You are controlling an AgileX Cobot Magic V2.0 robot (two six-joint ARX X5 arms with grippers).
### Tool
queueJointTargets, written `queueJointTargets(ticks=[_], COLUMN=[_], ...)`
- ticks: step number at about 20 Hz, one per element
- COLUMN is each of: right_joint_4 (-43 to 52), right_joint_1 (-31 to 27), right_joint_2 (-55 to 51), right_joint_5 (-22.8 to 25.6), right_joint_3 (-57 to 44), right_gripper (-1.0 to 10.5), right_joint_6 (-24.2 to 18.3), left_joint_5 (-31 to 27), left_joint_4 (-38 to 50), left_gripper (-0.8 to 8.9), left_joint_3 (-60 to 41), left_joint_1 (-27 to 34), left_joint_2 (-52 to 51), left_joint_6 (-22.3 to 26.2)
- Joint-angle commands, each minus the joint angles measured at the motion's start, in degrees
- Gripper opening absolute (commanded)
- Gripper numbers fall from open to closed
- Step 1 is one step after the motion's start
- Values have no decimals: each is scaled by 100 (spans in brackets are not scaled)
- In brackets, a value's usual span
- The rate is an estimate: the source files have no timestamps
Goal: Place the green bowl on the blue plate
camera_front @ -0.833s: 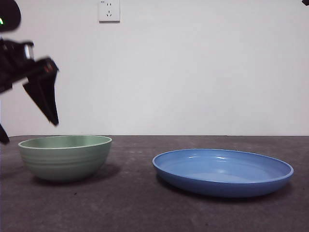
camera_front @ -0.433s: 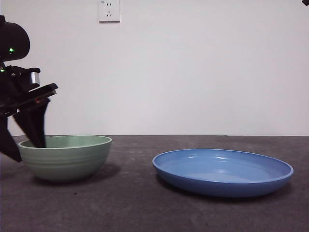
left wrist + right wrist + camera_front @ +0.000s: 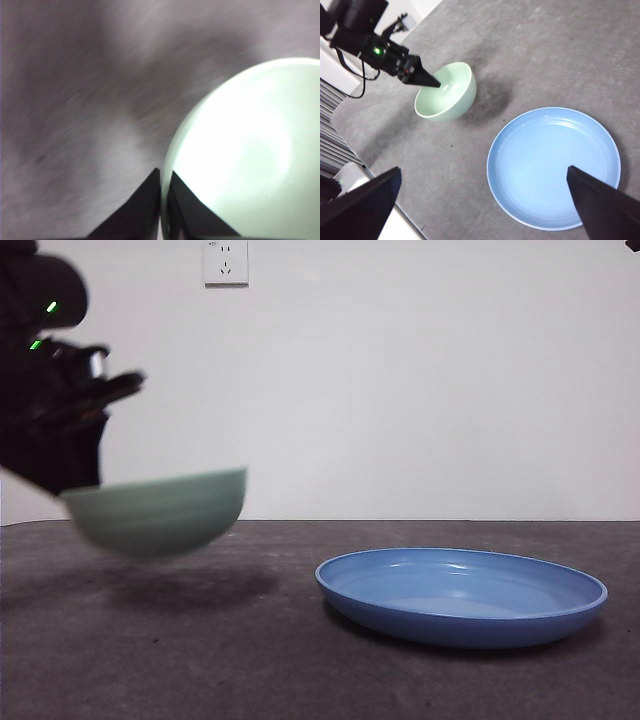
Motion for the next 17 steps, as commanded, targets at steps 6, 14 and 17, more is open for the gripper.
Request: queueJointTargets(ticks=[6, 14, 17], right_joint_4=[61, 96, 98], right_joint_1=[26, 26, 26], right_joint_2=[20, 22, 22], right_joint_5=[-13, 212, 391], right_joint_3=[114, 114, 114], right_gripper=[647, 647, 647], right_joint_6=[-22, -24, -31], left_joint_5=[-22, -323, -570], left_joint_4=[-505, -638, -837], left_gripper=[9, 10, 10], left_joint_3=[1893, 3569, 3939], left_joint_1=[-1266, -2673, -2946], left_joint_2=[721, 2546, 3042], left_joint_6=[-166, -155, -114])
